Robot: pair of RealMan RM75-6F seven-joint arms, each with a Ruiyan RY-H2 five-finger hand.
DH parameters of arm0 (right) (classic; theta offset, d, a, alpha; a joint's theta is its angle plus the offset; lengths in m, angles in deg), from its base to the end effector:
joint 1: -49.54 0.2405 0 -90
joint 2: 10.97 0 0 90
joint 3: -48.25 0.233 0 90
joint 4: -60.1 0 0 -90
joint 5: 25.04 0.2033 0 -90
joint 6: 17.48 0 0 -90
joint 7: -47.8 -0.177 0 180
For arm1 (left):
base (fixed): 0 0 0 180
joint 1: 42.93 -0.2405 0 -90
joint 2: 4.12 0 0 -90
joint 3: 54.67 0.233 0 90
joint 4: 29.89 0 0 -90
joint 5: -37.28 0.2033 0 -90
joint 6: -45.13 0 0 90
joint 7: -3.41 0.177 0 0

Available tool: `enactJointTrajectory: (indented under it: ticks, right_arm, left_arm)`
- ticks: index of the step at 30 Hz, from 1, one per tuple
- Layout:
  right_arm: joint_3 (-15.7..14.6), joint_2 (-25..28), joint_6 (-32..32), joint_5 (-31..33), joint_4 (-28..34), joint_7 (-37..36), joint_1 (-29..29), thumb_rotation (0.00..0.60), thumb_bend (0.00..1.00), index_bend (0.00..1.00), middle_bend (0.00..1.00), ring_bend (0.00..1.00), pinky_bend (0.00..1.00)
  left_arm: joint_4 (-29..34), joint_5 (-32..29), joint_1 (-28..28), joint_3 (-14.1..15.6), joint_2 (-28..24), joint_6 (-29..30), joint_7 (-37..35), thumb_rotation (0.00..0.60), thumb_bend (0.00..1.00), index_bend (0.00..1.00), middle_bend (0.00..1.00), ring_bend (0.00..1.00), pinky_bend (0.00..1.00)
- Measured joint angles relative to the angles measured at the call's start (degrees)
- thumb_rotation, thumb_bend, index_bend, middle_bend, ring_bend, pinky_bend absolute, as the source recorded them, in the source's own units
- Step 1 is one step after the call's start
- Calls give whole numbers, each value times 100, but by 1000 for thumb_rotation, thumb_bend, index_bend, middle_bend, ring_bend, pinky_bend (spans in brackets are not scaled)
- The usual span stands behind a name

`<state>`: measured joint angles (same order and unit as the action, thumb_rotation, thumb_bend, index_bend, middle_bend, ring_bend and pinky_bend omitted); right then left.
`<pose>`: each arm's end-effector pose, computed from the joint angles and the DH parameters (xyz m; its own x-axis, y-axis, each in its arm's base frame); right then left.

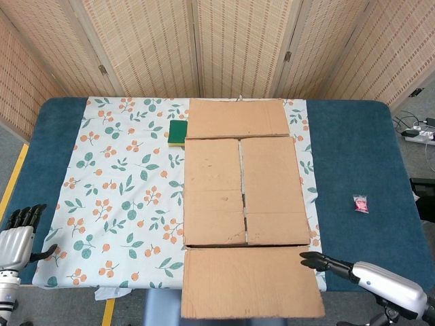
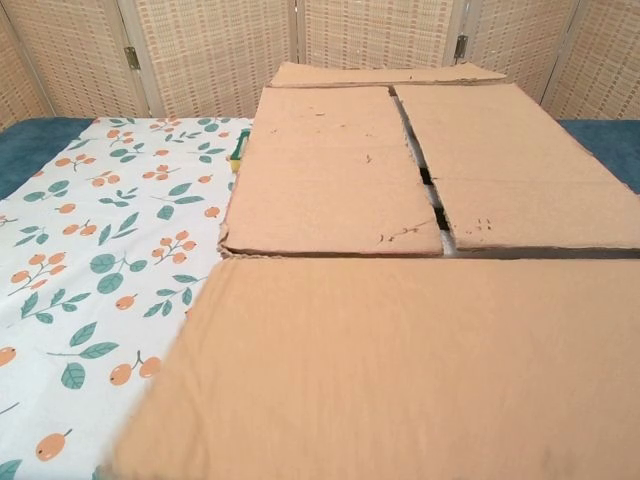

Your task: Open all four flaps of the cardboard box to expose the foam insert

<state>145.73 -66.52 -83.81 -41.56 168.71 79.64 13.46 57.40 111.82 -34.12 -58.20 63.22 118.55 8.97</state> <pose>-0.1335 -0.1683 0.2244 -0.0431 -0.8454 0.5324 -0.8923 -0.2071 -0.4011 -0.3289 0.2318 0.1300 0.4628 0.1715 0.8697 0.8673 0.1153 -0.4843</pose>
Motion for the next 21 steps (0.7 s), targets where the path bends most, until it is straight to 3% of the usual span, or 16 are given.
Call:
enactJointTrajectory:
  ticks: [7,10,13,16,21]
  right_arm:
    - [-68,-101,612,-71,-70,190,395,530,374,20,0,108,167]
    - [-80,-201,1263,-270,93,416,609,529,374,30,0,108,151]
    - [-152,-328,2170,-633,329,698,941,515,391,115,13,120,127]
    - [-357,-504,3285,-1178,562,1010,1431,418,468,216,50,130,102]
    - [-1184,-644,5086,-2370,812,1269,2795,319,553,291,57,101,6]
  left_arm:
    - [-59,-108,43,-13,10,-142,-72,600,282,48,124,87,0]
    - [-100,-157,56,-17,4,-202,-124,600,283,48,124,86,0]
    - [-108,-171,51,-24,-5,-196,-168,600,282,48,124,86,0]
    - [-108,-177,28,-30,-12,-148,-187,600,282,48,125,87,0]
    - [-120,-190,18,-15,-25,-178,-254,600,283,50,127,90,0]
